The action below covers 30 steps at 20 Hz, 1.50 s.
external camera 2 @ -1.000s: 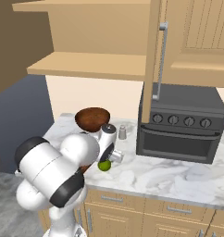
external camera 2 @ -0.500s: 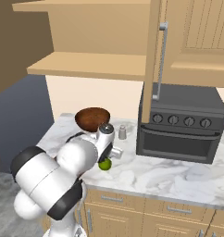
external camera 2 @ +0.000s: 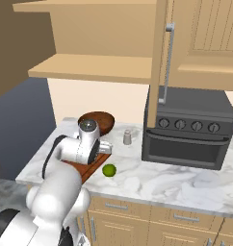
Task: Open the cabinet. Place the bowl and condiment on the counter. Then place the lime and garlic on the cutting board.
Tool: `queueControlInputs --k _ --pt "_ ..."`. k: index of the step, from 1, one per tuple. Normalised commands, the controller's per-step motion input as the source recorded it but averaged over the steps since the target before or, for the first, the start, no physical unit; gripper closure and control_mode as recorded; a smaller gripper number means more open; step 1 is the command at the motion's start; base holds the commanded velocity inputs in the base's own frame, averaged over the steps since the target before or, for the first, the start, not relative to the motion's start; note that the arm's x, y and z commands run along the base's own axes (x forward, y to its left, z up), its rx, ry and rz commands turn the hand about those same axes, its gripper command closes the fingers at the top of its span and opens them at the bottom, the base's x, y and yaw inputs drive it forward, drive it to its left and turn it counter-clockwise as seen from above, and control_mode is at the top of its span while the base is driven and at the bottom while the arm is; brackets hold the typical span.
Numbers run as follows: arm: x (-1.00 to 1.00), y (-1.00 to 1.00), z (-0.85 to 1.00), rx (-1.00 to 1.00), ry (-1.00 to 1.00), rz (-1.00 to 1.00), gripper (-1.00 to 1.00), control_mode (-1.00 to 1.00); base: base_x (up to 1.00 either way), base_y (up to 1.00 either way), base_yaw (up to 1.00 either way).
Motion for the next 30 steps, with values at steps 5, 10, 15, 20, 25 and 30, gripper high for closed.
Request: queueControlInputs --k 5,10,15,20,25,30 --pt "0.11 0.49 0.09 -0.04 -0.01 0.07 1.00 -1.00 0.00 0.00 0.00" --pt "0.39 -0.01 -0.01 0.00 0.00 0.00 -1.00 -1.00 0.00 0.00 0.00" --pt "0.09 -0.01 -0.02 0.00 0.00 0.00 -1.00 -1.00 0.00 0.00 0.00" --pt "-0.34 0.00 0.00 0.00 0.00 0.00 -1.00 -1.00 0.00 0.00 0.00" --pt "-0.47 -0.03 0.09 0.02 0.00 0.00 -1.00 -1.00 0.00 0.00 0.00" --pt "-0.77 -0.47 0.40 0.10 0.00 -0.02 -1.00 -1.00 0.00 0.00 0.00"
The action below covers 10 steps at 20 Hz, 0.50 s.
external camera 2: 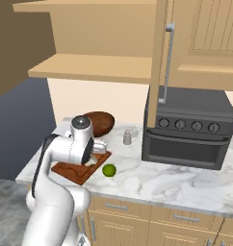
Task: Open the cabinet. Place the bowl and condiment on the counter. Then place the lime and garlic on the cutting board.
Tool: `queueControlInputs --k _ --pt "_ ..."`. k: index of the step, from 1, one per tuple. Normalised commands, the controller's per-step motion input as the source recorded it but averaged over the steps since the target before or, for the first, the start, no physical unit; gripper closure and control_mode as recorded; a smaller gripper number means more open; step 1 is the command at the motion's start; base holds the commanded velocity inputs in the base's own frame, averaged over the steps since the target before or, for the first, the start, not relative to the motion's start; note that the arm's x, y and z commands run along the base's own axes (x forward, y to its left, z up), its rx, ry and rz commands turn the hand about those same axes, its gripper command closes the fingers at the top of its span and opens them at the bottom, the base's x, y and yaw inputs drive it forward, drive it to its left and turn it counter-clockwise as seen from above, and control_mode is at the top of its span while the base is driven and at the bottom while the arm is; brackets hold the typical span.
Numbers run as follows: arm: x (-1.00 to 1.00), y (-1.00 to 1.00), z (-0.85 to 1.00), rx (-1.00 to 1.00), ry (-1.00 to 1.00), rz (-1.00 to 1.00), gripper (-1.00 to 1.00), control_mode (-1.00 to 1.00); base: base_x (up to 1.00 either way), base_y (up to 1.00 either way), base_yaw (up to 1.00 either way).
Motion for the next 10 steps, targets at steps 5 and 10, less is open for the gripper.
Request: queueControlInputs --k 5,10 --pt "-0.33 -0.77 -0.01 0.11 0.04 -0.07 -1.00 -1.00 0.00 0.00 0.00" --pt "0.06 -0.42 -0.40 0.04 0.10 -0.04 -1.00 -1.00 0.00 0.00 0.00"
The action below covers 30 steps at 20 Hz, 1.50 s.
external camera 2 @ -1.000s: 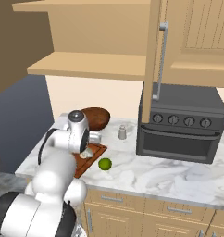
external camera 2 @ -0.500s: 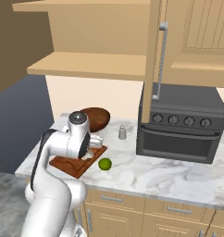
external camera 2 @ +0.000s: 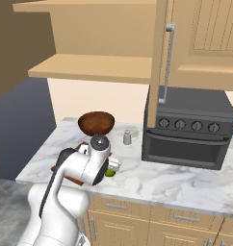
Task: Open the cabinet. Place the bowl and condiment on the counter. Then place the lime and garlic on the cutting board.
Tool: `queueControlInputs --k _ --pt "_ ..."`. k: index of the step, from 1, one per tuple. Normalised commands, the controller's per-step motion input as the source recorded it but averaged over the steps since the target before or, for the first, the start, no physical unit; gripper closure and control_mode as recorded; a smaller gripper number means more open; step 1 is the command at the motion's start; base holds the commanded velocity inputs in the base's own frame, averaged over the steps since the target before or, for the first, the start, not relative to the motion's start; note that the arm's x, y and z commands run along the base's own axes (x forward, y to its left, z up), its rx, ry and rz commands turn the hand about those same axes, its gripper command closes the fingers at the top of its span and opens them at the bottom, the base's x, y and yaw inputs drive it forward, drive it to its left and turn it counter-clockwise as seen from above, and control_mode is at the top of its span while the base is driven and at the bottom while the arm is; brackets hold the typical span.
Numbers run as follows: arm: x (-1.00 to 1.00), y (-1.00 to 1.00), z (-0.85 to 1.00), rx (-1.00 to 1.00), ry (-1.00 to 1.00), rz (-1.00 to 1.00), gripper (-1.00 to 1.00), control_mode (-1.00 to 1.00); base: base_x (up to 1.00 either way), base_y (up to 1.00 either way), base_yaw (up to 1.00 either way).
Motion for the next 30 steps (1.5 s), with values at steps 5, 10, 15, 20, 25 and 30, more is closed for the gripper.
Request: queueControlInputs --k 5,10,15,20,25,30 --pt "0.41 -0.18 -0.12 0.00 0.11 -0.01 -1.00 -1.00 0.00 0.00 0.00" --pt "0.52 -0.09 -0.10 0.00 0.22 -0.08 -1.00 -1.00 0.00 0.00 0.00" --pt "0.35 -0.01 -0.33 0.00 0.23 -0.08 -1.00 -1.00 0.00 0.00 0.00" --pt "0.25 -0.10 -0.27 0.00 0.14 -0.06 -1.00 -1.00 0.00 0.00 0.00" --pt "0.02 -0.02 -0.28 0.00 0.10 -0.04 -1.00 -1.00 0.00 0.00 0.00" --pt "-0.72 0.05 -0.28 0.00 0.01 0.00 -1.00 -1.00 0.00 0.00 0.00"
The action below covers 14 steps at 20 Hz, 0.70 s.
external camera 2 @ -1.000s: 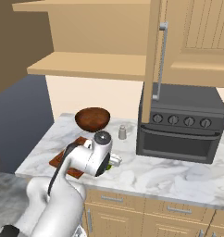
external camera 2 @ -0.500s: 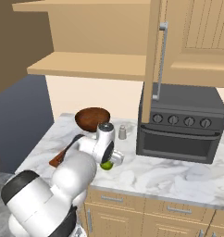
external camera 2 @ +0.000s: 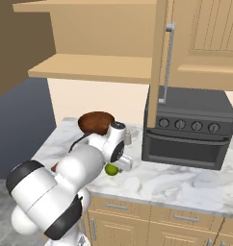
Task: Open the cabinet. Place the bowl and condiment on the counter. Then place the lime and garlic on the cutting board.
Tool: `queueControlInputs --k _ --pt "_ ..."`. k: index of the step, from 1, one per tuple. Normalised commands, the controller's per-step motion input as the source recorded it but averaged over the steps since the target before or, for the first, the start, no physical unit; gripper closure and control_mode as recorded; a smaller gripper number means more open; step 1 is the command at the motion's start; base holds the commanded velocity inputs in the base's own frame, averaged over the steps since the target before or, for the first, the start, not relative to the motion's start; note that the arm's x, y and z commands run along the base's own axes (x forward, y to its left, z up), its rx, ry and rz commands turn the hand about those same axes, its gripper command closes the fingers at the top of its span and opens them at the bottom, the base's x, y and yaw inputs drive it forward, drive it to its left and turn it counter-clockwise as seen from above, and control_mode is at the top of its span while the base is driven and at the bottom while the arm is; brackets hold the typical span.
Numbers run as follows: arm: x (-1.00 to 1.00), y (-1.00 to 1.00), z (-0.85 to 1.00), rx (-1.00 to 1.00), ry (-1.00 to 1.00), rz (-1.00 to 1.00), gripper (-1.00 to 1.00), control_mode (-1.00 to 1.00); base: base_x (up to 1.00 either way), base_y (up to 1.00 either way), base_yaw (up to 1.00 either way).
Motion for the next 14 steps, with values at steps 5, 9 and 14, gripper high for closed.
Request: queueControlInputs --k 5,9,14 --pt "-0.26 0.05 -0.23 0.00 0.00 0.00 -1.00 -1.00 0.00 0.00 0.00" --pt "0.17 0.00 -0.07 0.00 0.00 0.00 -1.00 -1.00 0.00 0.00 0.00" --pt "0.41 0.01 0.00 0.00 0.02 0.00 -1.00 -1.00 0.00 0.00 0.00"
